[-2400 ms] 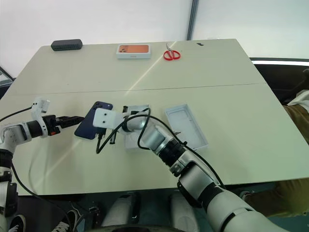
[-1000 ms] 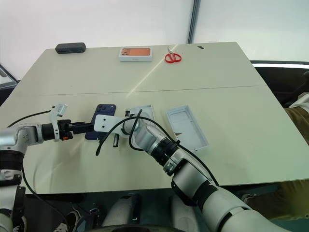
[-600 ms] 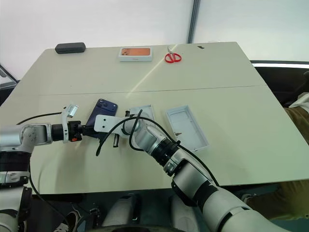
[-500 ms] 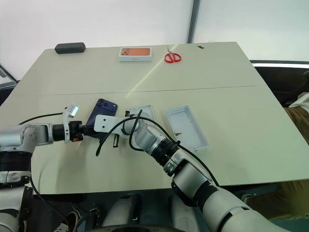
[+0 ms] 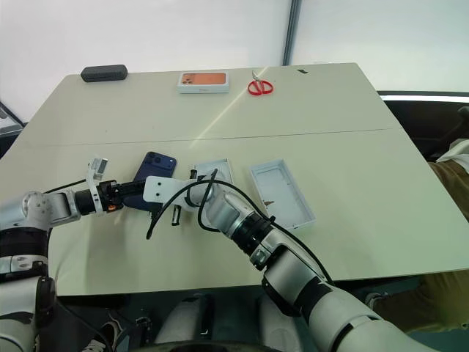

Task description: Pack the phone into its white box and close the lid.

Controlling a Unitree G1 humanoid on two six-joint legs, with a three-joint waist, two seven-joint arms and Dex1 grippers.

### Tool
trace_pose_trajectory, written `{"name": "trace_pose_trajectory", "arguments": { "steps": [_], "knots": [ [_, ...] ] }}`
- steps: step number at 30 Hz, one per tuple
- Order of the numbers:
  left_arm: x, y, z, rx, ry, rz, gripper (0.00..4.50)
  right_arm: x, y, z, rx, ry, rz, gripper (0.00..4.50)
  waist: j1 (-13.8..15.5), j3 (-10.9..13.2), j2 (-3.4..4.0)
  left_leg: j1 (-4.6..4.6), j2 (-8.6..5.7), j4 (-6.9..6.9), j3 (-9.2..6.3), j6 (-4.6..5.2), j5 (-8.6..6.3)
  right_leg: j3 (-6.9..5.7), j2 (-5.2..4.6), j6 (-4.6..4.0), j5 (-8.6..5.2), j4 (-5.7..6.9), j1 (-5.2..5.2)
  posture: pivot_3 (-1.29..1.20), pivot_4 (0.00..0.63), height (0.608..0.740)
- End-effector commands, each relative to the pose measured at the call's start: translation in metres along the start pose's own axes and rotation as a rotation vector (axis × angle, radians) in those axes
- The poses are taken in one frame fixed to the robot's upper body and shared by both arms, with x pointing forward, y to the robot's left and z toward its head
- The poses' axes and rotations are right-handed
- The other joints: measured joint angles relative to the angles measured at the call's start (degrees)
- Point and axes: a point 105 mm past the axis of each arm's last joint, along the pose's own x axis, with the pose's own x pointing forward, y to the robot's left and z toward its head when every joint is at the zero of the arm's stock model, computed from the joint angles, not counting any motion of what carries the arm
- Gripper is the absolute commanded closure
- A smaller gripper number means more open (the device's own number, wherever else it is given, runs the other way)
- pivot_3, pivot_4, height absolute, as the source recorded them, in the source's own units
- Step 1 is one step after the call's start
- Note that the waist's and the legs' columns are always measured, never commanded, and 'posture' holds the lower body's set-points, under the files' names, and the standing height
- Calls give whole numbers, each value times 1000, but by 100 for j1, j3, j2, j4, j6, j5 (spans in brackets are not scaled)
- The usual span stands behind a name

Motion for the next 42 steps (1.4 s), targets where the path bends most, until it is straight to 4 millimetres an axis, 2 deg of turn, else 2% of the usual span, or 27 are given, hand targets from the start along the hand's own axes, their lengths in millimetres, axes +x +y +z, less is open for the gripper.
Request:
{"name": "trace_pose_trajectory", "arguments": {
  "steps": [1, 4, 7, 19, 22, 30, 34, 35, 42],
  "knots": [
    [-2, 11, -4, -16, -5, 65, 0, 0, 5, 4, -18, -10, 19, 4477, 2, 0, 0, 0, 0, 0, 0, 0, 0, 0, 0, 0, 0, 0, 1, 0, 150, 740],
    [-1, 10, -5, -33, -9, 61, 896, 0, 6, 3, -21, -9, 21, 4500, -3, 1, -2, 0, 0, -1, 0, 0, 0, 1, -1, 0, 0, 0, -1, 0, 150, 740],
    [0, 13, -8, -41, -8, 77, 2328, 0, 6, 2, -21, -8, 22, 4500, -4, 2, -3, -3, 1, -6, 1, -1, -1, 3, -1, 0, 0, -3, -6, 0, 150, 740],
    [5, 20, -16, -76, -12, 85, 2328, -3, 7, -3, -21, 0, 19, 4500, 17, 2, -4, -6, 0, -7, 1, -1, -1, 2, -7, -1, -1, -5, -5, 0, 150, 740],
    [6, 21, -17, -74, -11, 86, 3149, -3, 7, -3, -22, 0, 18, 4500, 16, 2, -5, -6, -1, -7, 0, -1, -1, 0, -7, -1, -1, -5, -5, 0, 150, 740],
    [7, 18, -27, -107, 8, 56, 3149, -4, 9, -3, -21, -1, 20, 4500, 8, 2, -5, -6, 0, -10, 0, -1, -1, 1, -8, -1, -1, -15, -4, 0, 150, 740],
    [6, 15, -30, -128, 10, 31, 4380, -4, 10, -4, -16, 0, 23, 4500, 9, 0, -7, -5, 0, -16, 0, -1, -1, 0, -10, -1, -1, -24, -1, 0, 150, 740],
    [6, 14, -31, -126, 13, 28, 4479, -5, 10, -4, -15, 0, 24, 4500, 5, 0, -7, 2, 1, -16, -1, -1, -1, -1, -10, -1, -1, -26, -2, 0, 150, 740],
    [5, 14, -35, -117, 14, 39, 4479, -7, 10, -5, -21, -2, 21, 4500, 4, -1, -7, 1, 1, -29, 1, -2, -1, 0, -11, -1, 0, -37, 4, 0, 150, 740]
  ]
}}
